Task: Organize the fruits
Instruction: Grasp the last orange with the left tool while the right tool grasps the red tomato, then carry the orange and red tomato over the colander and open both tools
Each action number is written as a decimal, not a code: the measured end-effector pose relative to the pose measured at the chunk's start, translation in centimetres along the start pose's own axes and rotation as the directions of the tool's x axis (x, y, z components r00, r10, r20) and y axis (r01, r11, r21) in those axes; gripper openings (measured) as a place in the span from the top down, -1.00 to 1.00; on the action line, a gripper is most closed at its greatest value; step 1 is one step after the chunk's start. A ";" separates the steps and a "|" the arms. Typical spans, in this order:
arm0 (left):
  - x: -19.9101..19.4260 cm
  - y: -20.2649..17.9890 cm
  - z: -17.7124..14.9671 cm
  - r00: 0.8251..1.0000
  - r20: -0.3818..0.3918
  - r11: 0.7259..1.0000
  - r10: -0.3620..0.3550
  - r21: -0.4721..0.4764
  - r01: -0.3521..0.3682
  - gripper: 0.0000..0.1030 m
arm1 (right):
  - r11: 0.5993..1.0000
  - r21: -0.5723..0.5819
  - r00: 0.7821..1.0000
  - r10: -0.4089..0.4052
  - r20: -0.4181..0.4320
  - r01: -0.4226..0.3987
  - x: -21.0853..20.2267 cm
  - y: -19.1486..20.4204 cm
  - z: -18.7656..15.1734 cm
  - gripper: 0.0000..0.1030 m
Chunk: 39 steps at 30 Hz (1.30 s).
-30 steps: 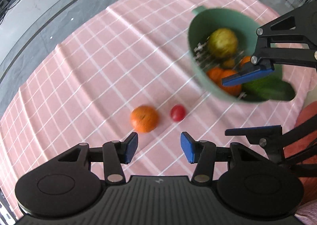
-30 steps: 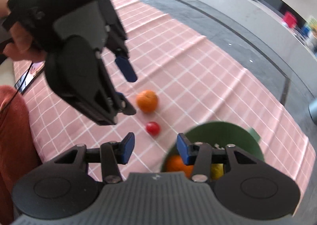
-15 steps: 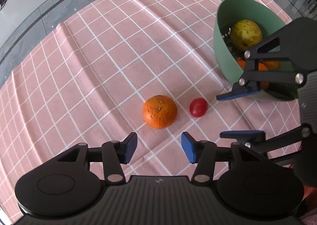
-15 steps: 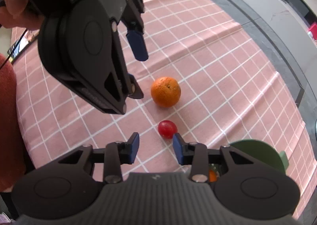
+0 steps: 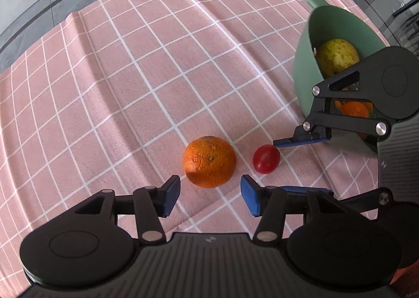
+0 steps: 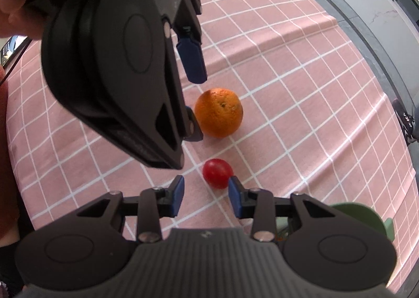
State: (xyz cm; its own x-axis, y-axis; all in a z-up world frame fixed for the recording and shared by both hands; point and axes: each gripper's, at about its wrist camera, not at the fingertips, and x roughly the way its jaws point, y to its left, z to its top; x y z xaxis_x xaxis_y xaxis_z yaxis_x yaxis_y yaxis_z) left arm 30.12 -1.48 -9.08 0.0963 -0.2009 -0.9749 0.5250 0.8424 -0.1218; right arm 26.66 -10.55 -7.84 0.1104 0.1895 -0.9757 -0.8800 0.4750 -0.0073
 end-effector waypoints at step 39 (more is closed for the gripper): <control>-0.3 -2.2 -1.7 0.997 -0.073 0.998 0.033 -0.059 -0.038 0.07 | 1.000 0.003 0.999 -0.014 -0.052 0.014 -0.4 2.0 -0.6 0.61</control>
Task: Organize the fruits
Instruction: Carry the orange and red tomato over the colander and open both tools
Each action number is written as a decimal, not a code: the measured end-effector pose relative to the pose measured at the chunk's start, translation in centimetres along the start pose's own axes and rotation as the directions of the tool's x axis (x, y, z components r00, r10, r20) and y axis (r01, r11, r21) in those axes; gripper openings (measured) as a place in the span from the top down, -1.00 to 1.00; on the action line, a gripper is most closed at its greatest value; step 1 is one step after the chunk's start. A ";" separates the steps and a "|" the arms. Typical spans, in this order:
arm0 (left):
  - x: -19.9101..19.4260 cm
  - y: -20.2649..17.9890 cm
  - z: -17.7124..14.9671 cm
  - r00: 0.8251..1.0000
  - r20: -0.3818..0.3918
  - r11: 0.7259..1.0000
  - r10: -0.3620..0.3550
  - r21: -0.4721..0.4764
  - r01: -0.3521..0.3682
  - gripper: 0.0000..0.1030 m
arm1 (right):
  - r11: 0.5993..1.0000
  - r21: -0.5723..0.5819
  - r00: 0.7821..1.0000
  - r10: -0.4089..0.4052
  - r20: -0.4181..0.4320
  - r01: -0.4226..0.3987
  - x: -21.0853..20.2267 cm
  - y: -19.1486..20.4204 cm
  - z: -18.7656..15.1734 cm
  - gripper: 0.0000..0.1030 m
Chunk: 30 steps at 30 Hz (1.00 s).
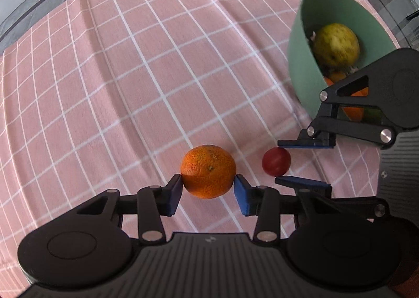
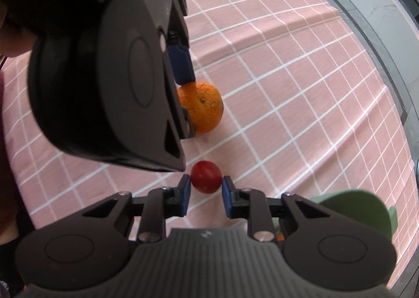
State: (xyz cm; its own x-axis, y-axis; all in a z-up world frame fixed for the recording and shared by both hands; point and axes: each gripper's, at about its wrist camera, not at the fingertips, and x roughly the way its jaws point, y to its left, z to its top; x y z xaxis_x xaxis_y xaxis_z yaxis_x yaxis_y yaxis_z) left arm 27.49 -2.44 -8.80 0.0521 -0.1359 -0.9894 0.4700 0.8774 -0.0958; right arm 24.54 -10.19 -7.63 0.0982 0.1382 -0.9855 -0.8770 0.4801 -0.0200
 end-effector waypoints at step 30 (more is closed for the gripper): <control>-13.5 -11.1 -1.7 0.871 0.487 0.994 -0.066 -0.045 0.101 0.07 | 0.746 0.665 0.811 -0.384 0.441 -0.008 -18.4 -1.8 -18.9 0.59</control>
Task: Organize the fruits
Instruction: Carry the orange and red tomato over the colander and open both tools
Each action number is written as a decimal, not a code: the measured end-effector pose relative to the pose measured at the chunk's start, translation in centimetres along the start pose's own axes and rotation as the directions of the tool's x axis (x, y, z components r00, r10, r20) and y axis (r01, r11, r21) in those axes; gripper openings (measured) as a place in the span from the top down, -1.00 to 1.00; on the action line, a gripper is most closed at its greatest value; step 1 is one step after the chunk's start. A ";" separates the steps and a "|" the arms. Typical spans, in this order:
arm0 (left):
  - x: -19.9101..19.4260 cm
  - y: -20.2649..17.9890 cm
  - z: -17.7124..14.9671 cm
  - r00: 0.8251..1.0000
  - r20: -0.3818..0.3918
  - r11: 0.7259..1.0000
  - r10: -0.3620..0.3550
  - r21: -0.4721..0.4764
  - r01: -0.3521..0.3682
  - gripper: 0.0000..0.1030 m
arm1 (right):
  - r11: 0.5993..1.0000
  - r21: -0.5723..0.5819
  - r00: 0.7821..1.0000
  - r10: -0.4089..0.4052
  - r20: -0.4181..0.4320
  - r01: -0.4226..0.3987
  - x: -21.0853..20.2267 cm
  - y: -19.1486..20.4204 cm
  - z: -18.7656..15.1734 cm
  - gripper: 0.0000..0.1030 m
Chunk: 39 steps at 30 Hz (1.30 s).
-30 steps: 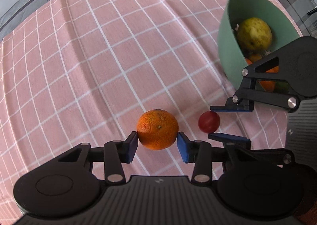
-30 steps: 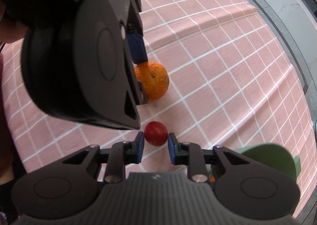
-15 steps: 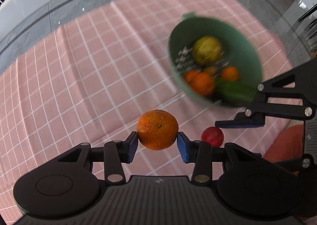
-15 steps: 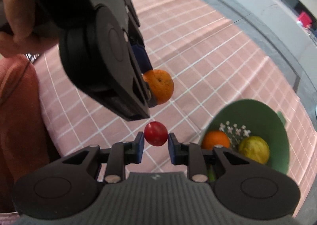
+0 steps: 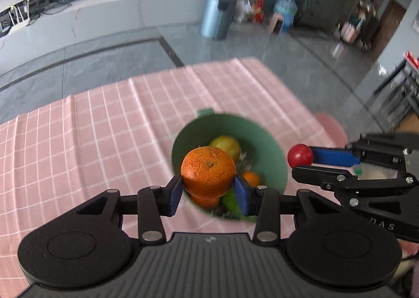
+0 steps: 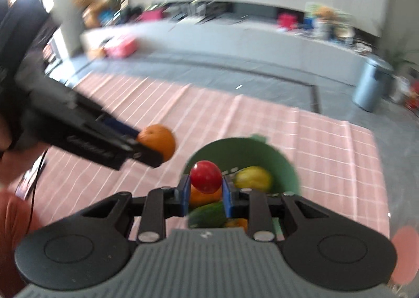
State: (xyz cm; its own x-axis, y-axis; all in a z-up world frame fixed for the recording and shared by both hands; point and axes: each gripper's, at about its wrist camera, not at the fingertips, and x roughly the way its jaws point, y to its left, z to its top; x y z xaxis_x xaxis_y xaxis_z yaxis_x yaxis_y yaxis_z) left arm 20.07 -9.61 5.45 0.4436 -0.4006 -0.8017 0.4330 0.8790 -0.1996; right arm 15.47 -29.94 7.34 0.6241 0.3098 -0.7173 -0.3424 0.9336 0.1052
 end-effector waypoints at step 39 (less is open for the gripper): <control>14.8 0.7 0.9 0.988 -0.123 0.995 0.097 0.037 -0.093 0.24 | 0.983 -0.022 0.964 -0.181 -0.196 0.180 14.9 -6.1 -4.7 0.59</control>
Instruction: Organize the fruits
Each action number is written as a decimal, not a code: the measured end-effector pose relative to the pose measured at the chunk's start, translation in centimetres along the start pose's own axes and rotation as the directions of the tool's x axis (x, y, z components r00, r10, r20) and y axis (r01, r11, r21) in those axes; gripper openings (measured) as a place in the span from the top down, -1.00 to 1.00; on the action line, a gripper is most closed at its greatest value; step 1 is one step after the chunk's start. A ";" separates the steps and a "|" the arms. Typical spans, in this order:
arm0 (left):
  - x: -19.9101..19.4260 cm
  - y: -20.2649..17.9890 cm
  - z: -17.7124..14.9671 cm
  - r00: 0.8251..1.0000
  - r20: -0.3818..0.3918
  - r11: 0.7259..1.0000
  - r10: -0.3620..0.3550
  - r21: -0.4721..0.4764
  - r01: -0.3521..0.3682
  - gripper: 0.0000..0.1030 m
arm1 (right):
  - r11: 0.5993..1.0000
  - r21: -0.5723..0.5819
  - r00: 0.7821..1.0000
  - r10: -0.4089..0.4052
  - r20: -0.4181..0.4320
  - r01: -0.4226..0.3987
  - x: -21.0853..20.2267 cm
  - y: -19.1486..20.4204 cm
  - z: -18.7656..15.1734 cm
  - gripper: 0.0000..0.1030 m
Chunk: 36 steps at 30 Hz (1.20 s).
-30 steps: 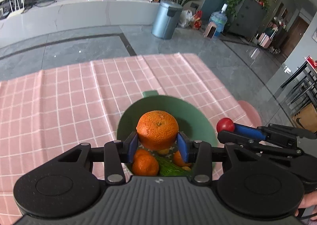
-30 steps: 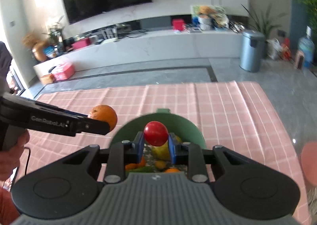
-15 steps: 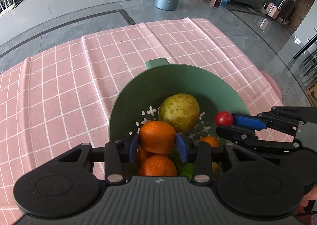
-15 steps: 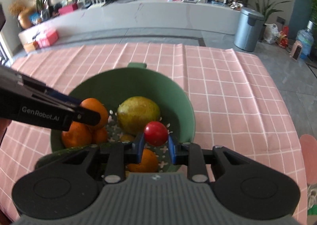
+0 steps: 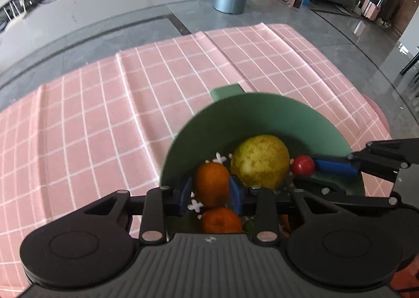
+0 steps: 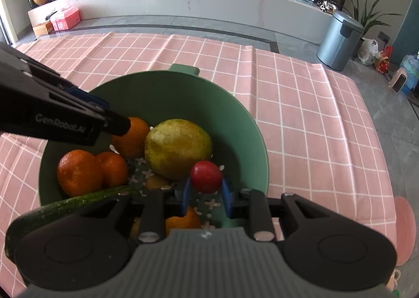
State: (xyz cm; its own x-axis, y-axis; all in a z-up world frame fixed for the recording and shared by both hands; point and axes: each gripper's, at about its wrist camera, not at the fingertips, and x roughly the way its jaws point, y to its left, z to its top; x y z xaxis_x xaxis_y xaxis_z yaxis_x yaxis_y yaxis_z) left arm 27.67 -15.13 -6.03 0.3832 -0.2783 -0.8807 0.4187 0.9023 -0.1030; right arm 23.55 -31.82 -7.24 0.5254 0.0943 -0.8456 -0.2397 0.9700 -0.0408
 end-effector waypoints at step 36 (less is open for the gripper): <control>-16.4 -1.9 -8.8 0.910 0.378 0.985 0.170 -0.070 -0.155 -0.29 | 0.995 0.101 0.973 -0.050 0.226 0.028 -13.1 1.4 0.8 -0.18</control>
State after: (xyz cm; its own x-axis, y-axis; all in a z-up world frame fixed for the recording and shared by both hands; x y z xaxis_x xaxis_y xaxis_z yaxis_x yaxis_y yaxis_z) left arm 13.34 -9.41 4.53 0.7315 -0.2241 -0.6440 0.2951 0.9555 0.0027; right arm 17.00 -31.52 4.25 0.7073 0.0935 -0.7007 -0.1414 0.9899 -0.0106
